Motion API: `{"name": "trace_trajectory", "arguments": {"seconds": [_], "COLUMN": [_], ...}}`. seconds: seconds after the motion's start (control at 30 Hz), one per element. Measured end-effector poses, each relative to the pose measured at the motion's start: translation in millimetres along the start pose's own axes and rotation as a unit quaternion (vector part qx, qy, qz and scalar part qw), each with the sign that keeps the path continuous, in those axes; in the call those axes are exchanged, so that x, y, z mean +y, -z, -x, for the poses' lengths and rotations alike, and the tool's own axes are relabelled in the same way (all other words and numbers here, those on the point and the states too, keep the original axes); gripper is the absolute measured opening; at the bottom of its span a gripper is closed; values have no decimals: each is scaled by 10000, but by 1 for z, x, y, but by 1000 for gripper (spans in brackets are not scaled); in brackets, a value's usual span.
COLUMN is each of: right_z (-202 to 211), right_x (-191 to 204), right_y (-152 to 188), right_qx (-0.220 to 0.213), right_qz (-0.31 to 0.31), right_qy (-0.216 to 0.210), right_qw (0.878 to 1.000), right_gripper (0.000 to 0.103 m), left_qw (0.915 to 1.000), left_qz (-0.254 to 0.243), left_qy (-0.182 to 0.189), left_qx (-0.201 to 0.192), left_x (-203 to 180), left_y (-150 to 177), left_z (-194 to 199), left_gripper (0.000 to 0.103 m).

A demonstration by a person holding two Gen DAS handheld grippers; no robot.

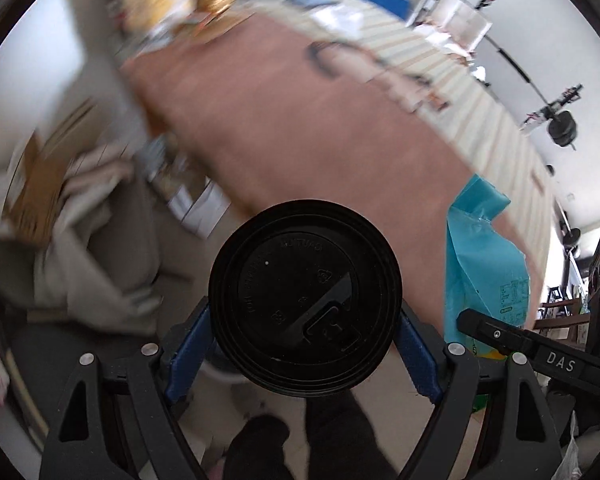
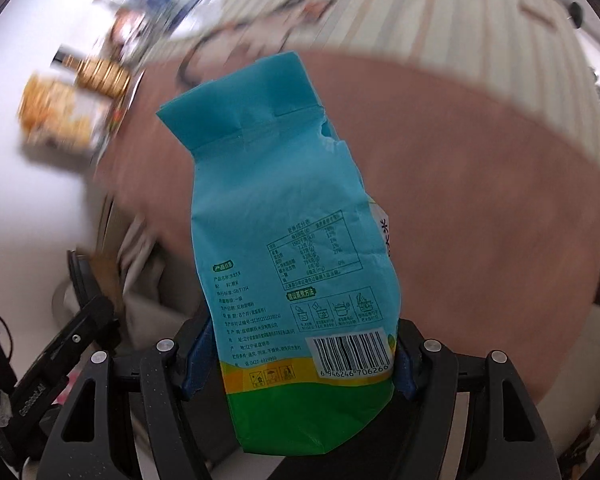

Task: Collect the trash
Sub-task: 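Carry the lid and snack bag to the white bin and open both tools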

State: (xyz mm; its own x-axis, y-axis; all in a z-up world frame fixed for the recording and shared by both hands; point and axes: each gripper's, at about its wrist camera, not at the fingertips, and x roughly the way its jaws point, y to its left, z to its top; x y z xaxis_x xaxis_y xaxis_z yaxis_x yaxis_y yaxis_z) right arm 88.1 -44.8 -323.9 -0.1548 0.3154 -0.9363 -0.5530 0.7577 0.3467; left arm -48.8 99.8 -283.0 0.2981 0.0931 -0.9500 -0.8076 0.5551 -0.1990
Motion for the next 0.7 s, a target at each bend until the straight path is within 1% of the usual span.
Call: {"name": "trace_trajectory", "arguments": {"seconds": [0.07, 0.1, 0.17, 0.2, 0.27, 0.33, 0.4, 0.47, 0.53, 0.63, 0.7], "right_z": [-26, -40, -73, -91, -136, -175, -232, -280, -337, -402, -447], "right_x": [15, 21, 30, 33, 39, 38, 30, 21, 9, -3, -11], "right_y": [28, 40, 61, 71, 90, 101, 114, 119, 122, 122, 122], "right_qx": [257, 403, 713, 868, 1159, 1322, 1524, 1681, 1846, 1994, 2122], "right_qz": [193, 293, 501, 582, 832, 1024, 1146, 1183, 1227, 1295, 1303], "right_qy": [19, 22, 94, 74, 162, 218, 329, 341, 306, 282, 252], "right_qw": [9995, 9988, 9961, 9945, 9896, 9857, 9811, 9781, 9746, 9709, 9682], "right_gripper": [73, 73, 73, 73, 73, 73, 73, 73, 73, 73, 74], "left_qw": [9993, 9987, 9958, 9937, 9883, 9827, 9754, 9680, 9612, 9541, 9499], "left_qz": [272, 373, 678, 838, 1223, 1521, 1859, 2138, 2356, 2553, 2676], "left_qy": [-88, -116, -184, -156, -162, -100, 67, 104, 254, 277, 367], "left_qx": [240, 337, 595, 724, 901, 1055, 1185, 1313, 1411, 1541, 1573], "left_x": [36, 48, 77, 91, 118, 140, 162, 182, 199, 219, 229], "left_y": [30, 39, 61, 72, 91, 105, 120, 134, 147, 165, 175], "left_z": [-13, -20, -44, -58, -87, -122, -166, -208, -253, -319, -347], "left_gripper": [84, 84, 84, 84, 84, 84, 85, 85, 86, 88, 90]}}
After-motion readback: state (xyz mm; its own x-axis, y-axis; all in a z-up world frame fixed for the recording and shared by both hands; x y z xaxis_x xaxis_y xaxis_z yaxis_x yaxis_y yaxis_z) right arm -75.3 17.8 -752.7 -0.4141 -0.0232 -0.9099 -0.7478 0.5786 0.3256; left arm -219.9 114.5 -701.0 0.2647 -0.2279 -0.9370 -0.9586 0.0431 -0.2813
